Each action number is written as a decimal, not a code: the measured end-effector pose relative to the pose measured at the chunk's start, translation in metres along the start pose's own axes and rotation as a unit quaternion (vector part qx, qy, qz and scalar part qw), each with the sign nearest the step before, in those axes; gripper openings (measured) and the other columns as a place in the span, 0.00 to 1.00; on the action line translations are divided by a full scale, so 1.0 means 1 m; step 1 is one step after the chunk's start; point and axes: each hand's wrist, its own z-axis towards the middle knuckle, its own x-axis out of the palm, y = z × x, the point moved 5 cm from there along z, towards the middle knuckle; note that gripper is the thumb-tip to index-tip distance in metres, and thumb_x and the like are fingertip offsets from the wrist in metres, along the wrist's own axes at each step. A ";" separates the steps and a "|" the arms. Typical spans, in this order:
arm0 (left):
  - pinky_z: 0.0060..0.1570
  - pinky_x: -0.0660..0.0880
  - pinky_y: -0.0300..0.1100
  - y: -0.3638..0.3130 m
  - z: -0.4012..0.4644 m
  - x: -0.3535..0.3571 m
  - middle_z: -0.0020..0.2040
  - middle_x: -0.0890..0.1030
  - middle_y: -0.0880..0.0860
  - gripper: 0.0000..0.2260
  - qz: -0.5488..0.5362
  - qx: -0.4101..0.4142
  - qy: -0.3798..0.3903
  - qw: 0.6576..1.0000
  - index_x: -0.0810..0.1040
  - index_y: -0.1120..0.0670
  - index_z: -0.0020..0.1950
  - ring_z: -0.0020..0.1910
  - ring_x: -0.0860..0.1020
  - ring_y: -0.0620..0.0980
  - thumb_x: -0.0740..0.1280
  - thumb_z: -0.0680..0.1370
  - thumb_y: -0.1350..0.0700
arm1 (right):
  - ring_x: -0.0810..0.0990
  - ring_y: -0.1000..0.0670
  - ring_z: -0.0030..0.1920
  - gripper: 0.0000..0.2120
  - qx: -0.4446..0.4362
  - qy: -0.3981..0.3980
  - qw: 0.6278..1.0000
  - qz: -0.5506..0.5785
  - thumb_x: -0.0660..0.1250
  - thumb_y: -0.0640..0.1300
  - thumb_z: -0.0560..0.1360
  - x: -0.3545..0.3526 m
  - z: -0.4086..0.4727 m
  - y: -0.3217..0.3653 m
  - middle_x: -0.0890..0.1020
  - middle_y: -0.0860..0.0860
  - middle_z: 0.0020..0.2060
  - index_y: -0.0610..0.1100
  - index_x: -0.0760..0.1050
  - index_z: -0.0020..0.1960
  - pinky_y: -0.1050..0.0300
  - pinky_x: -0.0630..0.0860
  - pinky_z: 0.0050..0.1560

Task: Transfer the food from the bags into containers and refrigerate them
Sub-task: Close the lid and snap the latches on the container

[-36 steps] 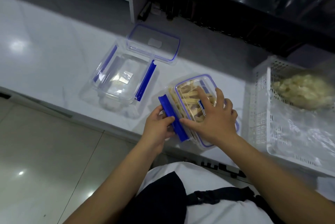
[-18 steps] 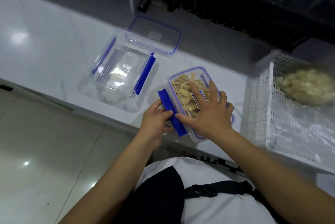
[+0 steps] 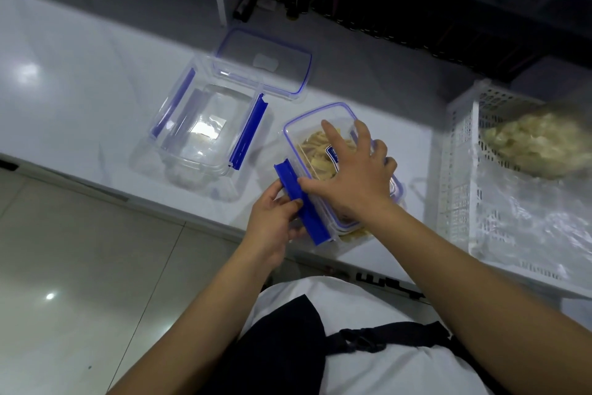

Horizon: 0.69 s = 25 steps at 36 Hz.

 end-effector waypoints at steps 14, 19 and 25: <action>0.52 0.82 0.57 0.008 0.004 0.011 0.61 0.83 0.57 0.22 -0.042 -0.013 -0.003 0.999 0.73 0.49 0.71 0.58 0.83 0.57 0.64 0.81 0.67 | 0.57 0.35 0.74 0.50 0.005 -0.001 0.999 -0.051 0.57 0.80 0.57 -0.085 -0.044 -0.055 0.52 0.52 0.79 0.68 0.52 0.76 0.35 0.58 0.69; 0.52 0.82 0.57 0.003 0.011 0.018 0.63 0.82 0.58 0.23 -0.060 -0.018 -0.001 0.998 0.71 0.50 0.73 0.59 0.83 0.57 0.64 0.81 0.68 | 0.54 0.38 0.75 0.49 0.000 0.094 0.993 -0.077 0.58 0.80 0.57 -0.063 -0.081 -0.079 0.49 0.53 0.79 0.70 0.51 0.76 0.38 0.55 0.70; 0.47 0.83 0.54 0.003 0.016 0.024 0.62 0.83 0.58 0.24 -0.059 -0.024 -0.006 0.998 0.70 0.50 0.74 0.58 0.83 0.58 0.64 0.80 0.69 | 0.54 0.36 0.75 0.48 0.019 0.100 0.993 -0.052 0.59 0.79 0.58 -0.043 -0.096 -0.089 0.47 0.54 0.79 0.72 0.49 0.75 0.36 0.56 0.71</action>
